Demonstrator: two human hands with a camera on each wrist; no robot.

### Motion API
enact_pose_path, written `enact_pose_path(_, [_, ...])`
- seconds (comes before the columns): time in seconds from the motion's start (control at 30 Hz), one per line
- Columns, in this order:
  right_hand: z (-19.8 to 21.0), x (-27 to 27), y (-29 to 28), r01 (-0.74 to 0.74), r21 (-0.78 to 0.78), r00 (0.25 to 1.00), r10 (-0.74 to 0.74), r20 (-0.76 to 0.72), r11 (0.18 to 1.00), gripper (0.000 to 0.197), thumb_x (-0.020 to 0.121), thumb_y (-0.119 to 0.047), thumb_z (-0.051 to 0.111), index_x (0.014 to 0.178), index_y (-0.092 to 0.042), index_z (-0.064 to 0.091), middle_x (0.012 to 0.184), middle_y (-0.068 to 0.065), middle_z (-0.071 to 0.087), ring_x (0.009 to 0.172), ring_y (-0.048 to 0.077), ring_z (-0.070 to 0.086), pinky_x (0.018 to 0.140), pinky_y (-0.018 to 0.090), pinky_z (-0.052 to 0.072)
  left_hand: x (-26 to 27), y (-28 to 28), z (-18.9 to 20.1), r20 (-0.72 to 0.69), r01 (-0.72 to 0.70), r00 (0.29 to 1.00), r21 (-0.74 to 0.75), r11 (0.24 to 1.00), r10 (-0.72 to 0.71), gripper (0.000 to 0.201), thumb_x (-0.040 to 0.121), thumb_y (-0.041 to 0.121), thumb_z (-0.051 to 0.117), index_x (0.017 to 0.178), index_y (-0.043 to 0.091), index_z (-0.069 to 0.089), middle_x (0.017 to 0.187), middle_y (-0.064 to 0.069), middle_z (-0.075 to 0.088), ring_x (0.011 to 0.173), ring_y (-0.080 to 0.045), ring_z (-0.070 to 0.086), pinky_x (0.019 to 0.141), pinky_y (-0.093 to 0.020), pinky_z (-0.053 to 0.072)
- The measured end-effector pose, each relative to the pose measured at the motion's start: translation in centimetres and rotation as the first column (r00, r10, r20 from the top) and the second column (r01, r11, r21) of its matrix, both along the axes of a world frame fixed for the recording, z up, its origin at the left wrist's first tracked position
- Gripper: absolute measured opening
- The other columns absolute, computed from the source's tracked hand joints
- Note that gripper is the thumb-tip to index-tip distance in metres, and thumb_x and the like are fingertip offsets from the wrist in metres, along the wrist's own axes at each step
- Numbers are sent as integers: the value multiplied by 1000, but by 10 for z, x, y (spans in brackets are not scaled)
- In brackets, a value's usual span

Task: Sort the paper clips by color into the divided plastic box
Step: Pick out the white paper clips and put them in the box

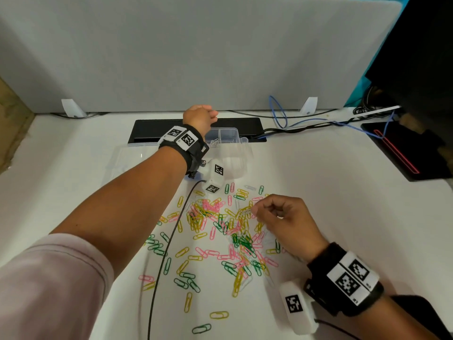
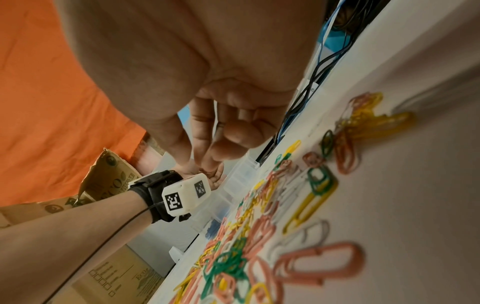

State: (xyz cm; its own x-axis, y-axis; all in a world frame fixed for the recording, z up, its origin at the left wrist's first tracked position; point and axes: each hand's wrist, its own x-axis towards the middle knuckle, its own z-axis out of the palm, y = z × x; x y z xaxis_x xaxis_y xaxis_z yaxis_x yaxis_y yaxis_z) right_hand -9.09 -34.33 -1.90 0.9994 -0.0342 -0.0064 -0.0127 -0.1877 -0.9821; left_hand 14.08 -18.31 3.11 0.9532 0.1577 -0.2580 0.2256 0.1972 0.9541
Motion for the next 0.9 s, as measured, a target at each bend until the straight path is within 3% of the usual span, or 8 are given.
enact_pose_path(0.13, [6, 2, -4, 21, -1, 1000, -21, 18, 1000, 10, 89, -10, 70, 81, -7, 75, 68, 0, 69, 63, 5, 57, 63, 17, 45, -20, 5, 10, 32, 96, 995, 21, 995, -97, 23, 95, 1, 46, 87, 19, 59, 86, -1, 68, 80, -17, 65, 82, -31, 53])
enact_pose_path(0.27, [13, 5, -9, 50, -11, 999, -50, 22, 999, 12, 90, -12, 70, 80, -10, 74, 62, -10, 66, 54, 1, 55, 56, 13, 43, -64, 9, 18, -28, 429, 903, 120, 895, -429, 10, 93, 11, 59, 96, 17, 66, 91, -1, 71, 79, -16, 68, 72, -29, 55])
enact_pose_path(0.37, [17, 8, -9, 101, -21, 995, -101, 21, 995, 14, 91, -11, 69, 77, -11, 72, 61, -10, 66, 50, -1, 55, 51, 11, 42, -93, 11, 13, -184, 682, 705, 441, 584, -685, 8, 92, 14, 64, 96, 16, 70, 91, 3, 73, 75, -11, 69, 68, -25, 54])
enact_pose_path(0.43, [18, 9, -11, 131, -41, 991, -130, 9, 991, 16, 90, -13, 70, 75, -11, 72, 60, -8, 66, 49, 0, 54, 49, 12, 42, -107, 11, 6, -264, 703, 583, 638, 314, -769, 8, 90, 14, 67, 91, 19, 73, 85, 7, 73, 66, -3, 67, 63, -18, 52])
enact_pose_path(0.5, [18, 10, -14, 133, -71, 991, -134, -16, 989, 16, 90, -13, 70, 75, -14, 72, 60, -8, 65, 48, -1, 54, 49, 12, 42, -119, 10, 2, -307, 684, 512, 711, 164, -803, 12, 89, 11, 67, 86, 20, 75, 79, 9, 72, 61, 0, 64, 62, -17, 51])
enact_pose_path(0.67, [17, 16, -8, -21, -348, 999, 9, -34, 937, 17, 89, -10, 69, 76, -19, 76, 60, -15, 67, 56, -2, 59, 58, 14, 45, -137, 12, -1, -477, 630, 531, 775, -51, -700, 12, 84, 25, 72, 86, 14, 77, 81, -2, 74, 70, -15, 65, 78, -34, 59])
enact_pose_path(0.77, [23, 31, 3, -137, -604, 991, 112, -80, 785, 17, 85, -12, 68, 76, -22, 78, 74, -12, 71, 73, 7, 66, 71, 28, 55, -148, 10, -7, -553, 545, 578, 809, -220, -600, 28, 82, 39, 72, 78, 11, 68, 73, -3, 66, 68, -19, 61, 63, -29, 54])
enact_pose_path(0.9, [27, 45, 15, -283, -799, 959, 150, -240, 530, 15, 82, -15, 68, 89, -24, 78, 94, -5, 73, 88, 17, 66, 77, 27, 53, -154, 9, -19, -545, 517, 626, 826, -226, -558, 36, 77, 42, 77, 67, 18, 53, 70, 1, 56, 74, -20, 61, 62, -26, 49])
